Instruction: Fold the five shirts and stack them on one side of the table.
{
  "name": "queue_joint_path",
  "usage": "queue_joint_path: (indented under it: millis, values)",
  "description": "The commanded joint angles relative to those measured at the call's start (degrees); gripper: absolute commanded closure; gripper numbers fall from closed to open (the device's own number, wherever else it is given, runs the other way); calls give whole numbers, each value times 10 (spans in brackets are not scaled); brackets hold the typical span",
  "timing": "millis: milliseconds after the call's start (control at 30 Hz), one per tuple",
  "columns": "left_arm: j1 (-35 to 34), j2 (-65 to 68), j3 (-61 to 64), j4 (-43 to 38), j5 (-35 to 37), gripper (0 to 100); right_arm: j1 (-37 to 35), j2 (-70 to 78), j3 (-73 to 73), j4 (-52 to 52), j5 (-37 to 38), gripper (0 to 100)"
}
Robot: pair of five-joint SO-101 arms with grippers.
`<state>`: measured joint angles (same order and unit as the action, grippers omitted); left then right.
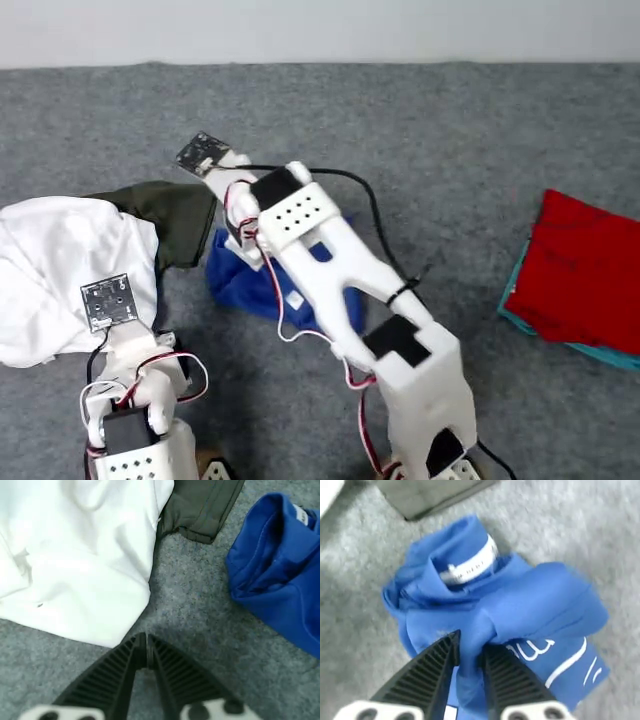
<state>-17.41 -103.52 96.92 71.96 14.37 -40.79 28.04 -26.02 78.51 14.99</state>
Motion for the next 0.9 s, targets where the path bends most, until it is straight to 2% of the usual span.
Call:
queue_joint_path:
  millis: [0, 133, 300, 400, 500, 567, 667, 867]
  values:
    - [4, -6, -5, 3, 5, 986, -24, 23, -90, 8, -6, 888]
    - [4, -6, -5, 3, 5, 986, -43, 65, -176, 45, -7, 773]
    - [4, -6, -5, 3, 5, 986, -35, 80, -300, 153, -4, 774]
    - [4, -6, -5, 3, 5, 986, 0, 80, -338, 234, 11, 842]
    - [4, -6, -5, 3, 5, 986, 52, 77, -313, 244, 55, 992]
    - [4, -6, -5, 3, 5, 986, 84, 76, -287, 245, 60, 969]
    - [4, -6, -5, 3, 5, 986, 121, 79, -237, 245, 62, 991]
    - [4, -6, -5, 3, 5, 986, 160, 65, -122, 244, 62, 989]
